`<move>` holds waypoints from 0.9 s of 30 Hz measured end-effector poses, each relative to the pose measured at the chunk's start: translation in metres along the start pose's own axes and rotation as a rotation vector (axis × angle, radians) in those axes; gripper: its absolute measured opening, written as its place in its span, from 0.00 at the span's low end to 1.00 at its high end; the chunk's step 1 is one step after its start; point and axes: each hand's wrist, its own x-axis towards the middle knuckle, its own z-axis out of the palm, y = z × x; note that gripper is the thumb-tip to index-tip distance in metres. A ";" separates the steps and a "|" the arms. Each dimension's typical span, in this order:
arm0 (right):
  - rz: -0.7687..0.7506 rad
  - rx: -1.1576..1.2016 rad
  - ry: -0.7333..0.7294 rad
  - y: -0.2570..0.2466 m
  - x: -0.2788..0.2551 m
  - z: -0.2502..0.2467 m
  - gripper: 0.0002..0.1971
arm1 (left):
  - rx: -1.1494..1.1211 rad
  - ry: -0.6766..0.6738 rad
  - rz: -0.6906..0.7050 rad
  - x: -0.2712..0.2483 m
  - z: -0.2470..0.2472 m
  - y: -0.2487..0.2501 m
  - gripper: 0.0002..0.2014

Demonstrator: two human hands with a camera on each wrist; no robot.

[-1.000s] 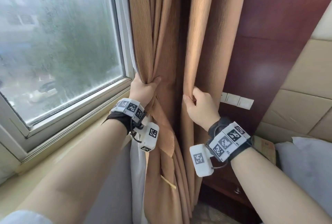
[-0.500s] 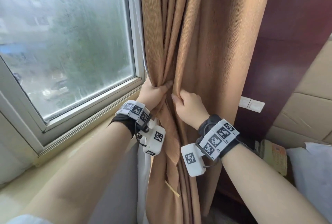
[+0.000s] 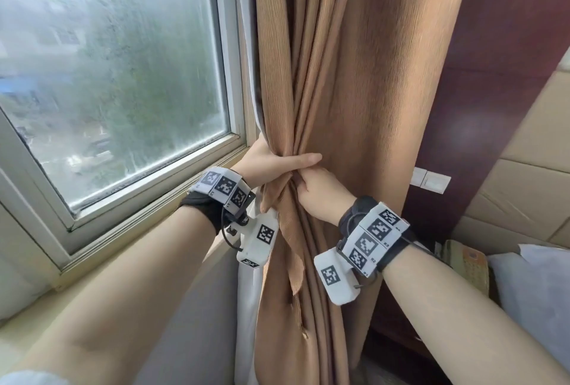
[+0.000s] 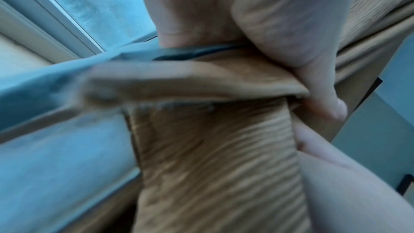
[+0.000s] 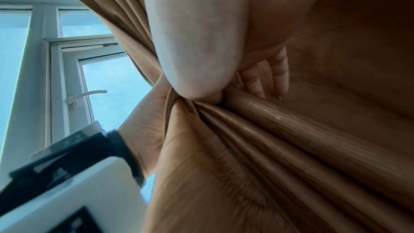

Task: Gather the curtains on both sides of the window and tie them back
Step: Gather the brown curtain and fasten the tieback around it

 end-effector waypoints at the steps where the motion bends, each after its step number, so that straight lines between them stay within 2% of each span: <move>1: -0.005 -0.020 -0.018 -0.001 0.000 -0.001 0.21 | 0.000 0.006 -0.010 0.001 0.000 -0.001 0.36; 5: -0.036 -0.081 -0.047 -0.003 0.000 -0.003 0.15 | 0.008 0.162 -0.050 0.003 0.006 -0.006 0.35; 8: -0.095 -0.061 -0.029 0.002 0.004 -0.001 0.12 | 0.017 0.280 -0.053 0.003 0.010 -0.009 0.25; 12: -0.166 0.125 -0.029 0.018 0.004 -0.003 0.11 | 0.015 0.325 -0.019 0.003 0.010 -0.006 0.15; 15: -0.110 0.280 0.051 0.038 0.003 -0.004 0.05 | -0.025 0.345 -0.034 0.003 0.007 -0.006 0.12; 16: -0.055 0.352 0.097 0.046 0.003 -0.004 0.03 | -0.046 0.350 -0.042 0.004 0.005 -0.007 0.12; 18: 0.045 0.453 0.238 0.060 0.003 -0.009 0.06 | -0.091 0.347 -0.048 0.003 0.003 -0.008 0.14; 23: 0.144 0.245 0.804 0.088 0.000 -0.028 0.11 | -0.172 0.338 -0.063 0.003 -0.002 -0.008 0.17; 25: 0.312 0.194 0.982 0.096 0.000 -0.037 0.19 | -0.188 0.337 -0.063 0.003 -0.002 -0.008 0.17; 27: 0.469 0.207 1.018 0.102 0.001 -0.046 0.30 | -0.198 0.339 -0.057 0.003 -0.001 -0.008 0.17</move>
